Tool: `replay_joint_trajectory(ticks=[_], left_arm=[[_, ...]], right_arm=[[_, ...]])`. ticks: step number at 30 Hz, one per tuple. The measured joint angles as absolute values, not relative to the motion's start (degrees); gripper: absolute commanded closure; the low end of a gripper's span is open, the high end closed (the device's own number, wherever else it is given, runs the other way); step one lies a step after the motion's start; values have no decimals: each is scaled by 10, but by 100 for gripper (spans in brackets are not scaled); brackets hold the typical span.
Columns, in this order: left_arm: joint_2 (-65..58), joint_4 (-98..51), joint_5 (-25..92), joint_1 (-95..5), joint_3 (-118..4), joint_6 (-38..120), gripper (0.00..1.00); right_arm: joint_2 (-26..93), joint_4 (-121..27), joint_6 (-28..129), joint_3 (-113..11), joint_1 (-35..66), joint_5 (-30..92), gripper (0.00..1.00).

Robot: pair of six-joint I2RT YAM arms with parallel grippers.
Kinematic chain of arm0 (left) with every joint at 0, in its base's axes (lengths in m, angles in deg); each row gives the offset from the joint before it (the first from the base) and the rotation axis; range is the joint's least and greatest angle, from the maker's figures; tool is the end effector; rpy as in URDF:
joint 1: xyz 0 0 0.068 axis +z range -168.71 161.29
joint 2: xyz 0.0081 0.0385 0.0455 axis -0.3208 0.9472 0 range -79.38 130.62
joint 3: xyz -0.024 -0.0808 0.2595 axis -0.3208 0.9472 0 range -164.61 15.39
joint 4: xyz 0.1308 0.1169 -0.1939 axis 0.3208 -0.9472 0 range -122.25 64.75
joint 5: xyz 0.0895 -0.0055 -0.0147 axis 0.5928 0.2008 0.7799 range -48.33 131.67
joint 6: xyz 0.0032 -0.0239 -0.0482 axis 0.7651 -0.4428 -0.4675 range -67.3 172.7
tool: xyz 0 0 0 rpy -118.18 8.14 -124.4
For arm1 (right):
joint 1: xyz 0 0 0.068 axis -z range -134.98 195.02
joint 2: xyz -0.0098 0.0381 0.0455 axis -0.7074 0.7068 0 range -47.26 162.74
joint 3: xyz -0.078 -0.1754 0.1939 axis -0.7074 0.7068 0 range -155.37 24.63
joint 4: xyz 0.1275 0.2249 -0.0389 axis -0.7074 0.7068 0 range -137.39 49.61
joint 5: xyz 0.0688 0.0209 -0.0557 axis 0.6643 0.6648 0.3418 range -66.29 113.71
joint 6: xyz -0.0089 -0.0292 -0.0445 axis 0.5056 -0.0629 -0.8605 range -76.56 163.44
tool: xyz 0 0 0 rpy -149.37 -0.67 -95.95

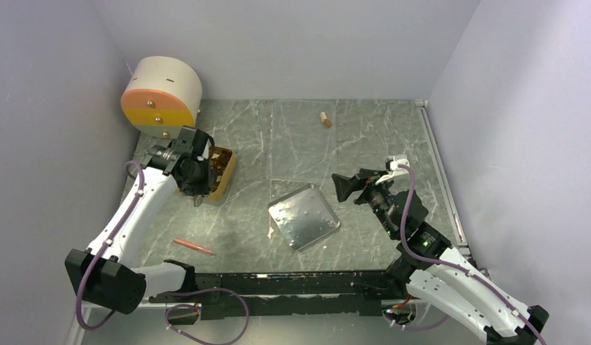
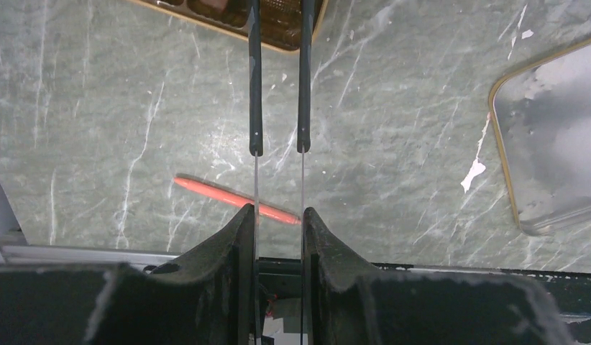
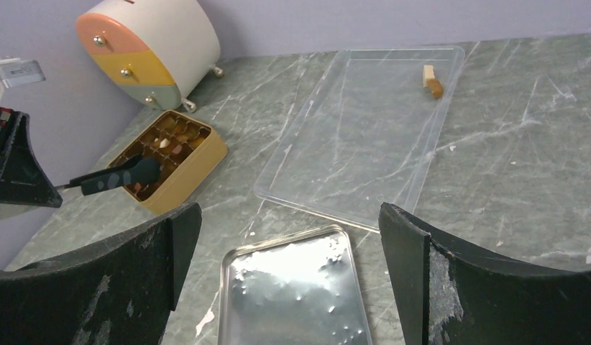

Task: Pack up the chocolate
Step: Place the fake chocolate in the packing box.

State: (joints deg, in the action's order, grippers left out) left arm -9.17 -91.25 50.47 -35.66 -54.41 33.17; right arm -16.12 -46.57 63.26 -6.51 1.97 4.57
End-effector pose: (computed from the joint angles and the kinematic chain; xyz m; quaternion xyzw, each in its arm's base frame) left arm 0.2117 -0.0590 0.3202 -0.0377 0.9754 0.0075 0.2170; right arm 0.1152 0.0915 0.3085 -0.0271 0.7113 0.2600 0.6524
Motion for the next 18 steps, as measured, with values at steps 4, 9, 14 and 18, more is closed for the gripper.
replay_joint_trajectory(ticks=[4, 9, 14, 18], left_arm=[[-107, -924, 504, -357, -544, 324, 71], [-112, -927, 504, -357, -536, 321, 69], [-112, -932, 503, -357, -521, 319, 63], [-112, -933, 503, -357, -521, 319, 61]], right_arm=[[-161, -467, 633, -63, 20, 46, 0], [-161, -470, 635, -60, 20, 47, 0], [-161, -472, 635, -58, 20, 47, 0], [-161, -474, 635, -57, 20, 47, 0]])
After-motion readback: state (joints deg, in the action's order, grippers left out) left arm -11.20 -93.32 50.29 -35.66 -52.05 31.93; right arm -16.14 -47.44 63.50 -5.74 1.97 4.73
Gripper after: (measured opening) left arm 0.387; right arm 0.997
